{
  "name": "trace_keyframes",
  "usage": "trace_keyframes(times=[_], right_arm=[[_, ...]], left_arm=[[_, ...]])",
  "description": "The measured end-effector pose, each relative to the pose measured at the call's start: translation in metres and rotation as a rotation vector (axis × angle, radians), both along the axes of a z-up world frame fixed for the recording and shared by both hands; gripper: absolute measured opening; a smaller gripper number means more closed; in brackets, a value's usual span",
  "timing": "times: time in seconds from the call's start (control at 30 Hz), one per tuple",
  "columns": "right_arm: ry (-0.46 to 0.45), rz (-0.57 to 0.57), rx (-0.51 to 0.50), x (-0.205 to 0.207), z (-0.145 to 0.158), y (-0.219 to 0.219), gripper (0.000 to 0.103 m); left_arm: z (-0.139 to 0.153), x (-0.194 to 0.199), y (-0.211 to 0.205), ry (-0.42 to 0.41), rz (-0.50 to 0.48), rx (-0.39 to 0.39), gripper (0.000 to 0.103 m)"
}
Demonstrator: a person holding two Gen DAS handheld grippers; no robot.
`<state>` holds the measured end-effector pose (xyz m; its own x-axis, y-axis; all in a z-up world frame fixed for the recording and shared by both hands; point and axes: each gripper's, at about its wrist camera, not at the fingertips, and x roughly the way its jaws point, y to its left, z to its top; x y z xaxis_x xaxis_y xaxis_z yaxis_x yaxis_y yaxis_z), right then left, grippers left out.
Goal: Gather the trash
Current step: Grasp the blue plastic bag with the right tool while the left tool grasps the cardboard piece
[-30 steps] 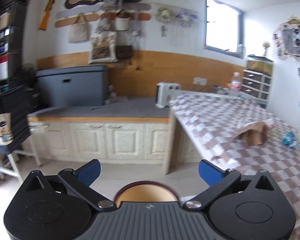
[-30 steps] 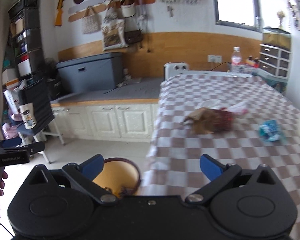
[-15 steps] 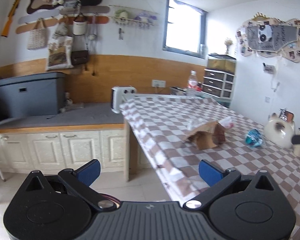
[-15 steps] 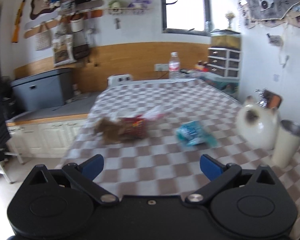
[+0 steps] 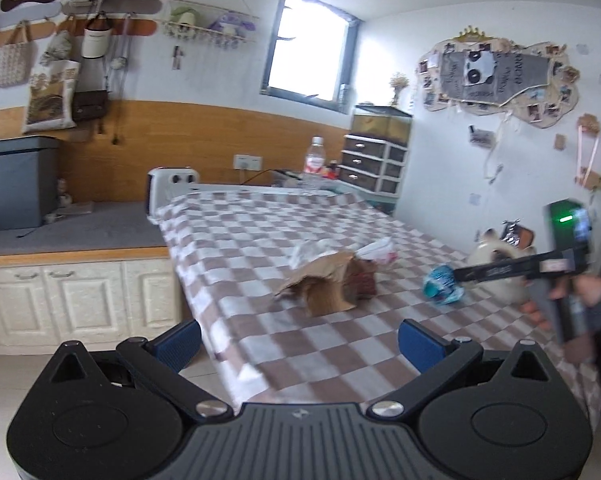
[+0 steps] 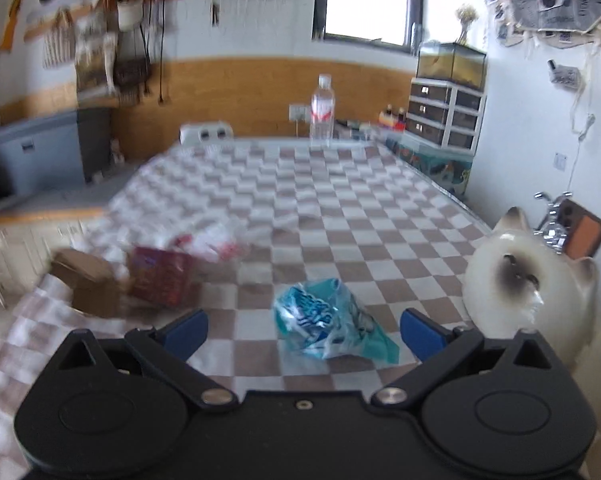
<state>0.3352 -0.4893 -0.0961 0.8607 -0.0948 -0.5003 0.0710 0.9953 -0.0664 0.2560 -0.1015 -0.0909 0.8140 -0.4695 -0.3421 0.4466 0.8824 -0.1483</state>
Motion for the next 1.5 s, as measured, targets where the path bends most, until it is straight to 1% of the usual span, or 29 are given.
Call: trace_keyframes(times=[0.1,0.23,0.27,0.3,0.33,0.4,0.43,0.47,0.53,0.6,0.63,0.7,0.8,0.9,1.07,1.13,1.2,1.23,1.3,1.4,1.5], right_arm=[[0.034,-0.008,-0.035,0.025,-0.015,-0.001,0.101],[0.051,0.002,-0.087,0.047,-0.032,0.002,0.098],[0.045,0.004,-0.097,0.051,-0.037,0.003,0.095],[0.045,0.0,-0.093,0.053,-0.042,0.003,0.092],[0.051,-0.005,-0.082,0.056,-0.047,0.002,0.091],[0.037,-0.021,-0.084,0.058,-0.056,0.0,0.091],[0.055,-0.029,-0.083,0.061,-0.058,-0.001,0.09],[0.054,-0.035,-0.083,0.061,-0.058,-0.002,0.088],[0.051,-0.033,-0.071,0.06,-0.059,-0.004,0.085],[0.05,-0.043,-0.059,0.059,-0.059,-0.007,0.079],[0.048,-0.044,-0.05,0.059,-0.058,-0.008,0.078],[0.048,-0.041,-0.03,0.06,-0.058,-0.011,0.072],[0.044,-0.038,0.002,0.06,-0.057,-0.016,0.067],[0.036,-0.038,0.036,0.059,-0.056,-0.021,0.064],[0.034,-0.036,0.045,0.059,-0.056,-0.022,0.062],[0.033,-0.035,0.046,0.059,-0.056,-0.022,0.061],[0.031,-0.035,0.049,0.059,-0.056,-0.022,0.06],[0.03,-0.035,0.05,0.059,-0.056,-0.022,0.06],[0.028,-0.035,0.051,0.058,-0.055,-0.022,0.059],[0.026,-0.035,0.05,0.058,-0.055,-0.022,0.058],[0.021,-0.037,0.054,0.057,-0.055,-0.024,0.057]], left_arm=[[0.002,0.008,-0.011,-0.029,-0.034,0.02,0.103],[0.002,0.021,-0.034,-0.077,-0.077,0.085,0.103],[0.001,0.025,-0.04,-0.089,-0.085,0.104,0.103],[-0.001,0.029,-0.046,-0.101,-0.094,0.124,0.103],[-0.002,0.033,-0.053,-0.117,-0.102,0.15,0.103],[-0.006,0.041,-0.066,-0.141,-0.112,0.212,0.103],[-0.008,0.045,-0.073,-0.152,-0.119,0.245,0.103],[-0.011,0.049,-0.081,-0.165,-0.123,0.274,0.103],[-0.016,0.059,-0.096,-0.185,-0.118,0.316,0.103],[-0.021,0.068,-0.109,-0.208,-0.118,0.347,0.103],[-0.024,0.074,-0.117,-0.218,-0.117,0.363,0.103],[-0.029,0.083,-0.13,-0.231,-0.112,0.396,0.103],[-0.036,0.095,-0.151,-0.246,-0.112,0.458,0.103],[-0.044,0.107,-0.17,-0.248,-0.083,0.527,0.103],[-0.058,0.124,-0.187,-0.228,-0.015,0.6,0.103],[-0.062,0.128,-0.189,-0.228,-0.002,0.617,0.098],[-0.064,0.133,-0.187,-0.209,0.018,0.62,0.078],[-0.063,0.135,-0.185,-0.197,0.026,0.612,0.075],[-0.061,0.136,-0.18,-0.192,0.02,0.583,0.072],[-0.059,0.135,-0.174,-0.195,0.015,0.571,0.067],[-0.055,0.133,-0.167,-0.187,0.016,0.525,0.064]])
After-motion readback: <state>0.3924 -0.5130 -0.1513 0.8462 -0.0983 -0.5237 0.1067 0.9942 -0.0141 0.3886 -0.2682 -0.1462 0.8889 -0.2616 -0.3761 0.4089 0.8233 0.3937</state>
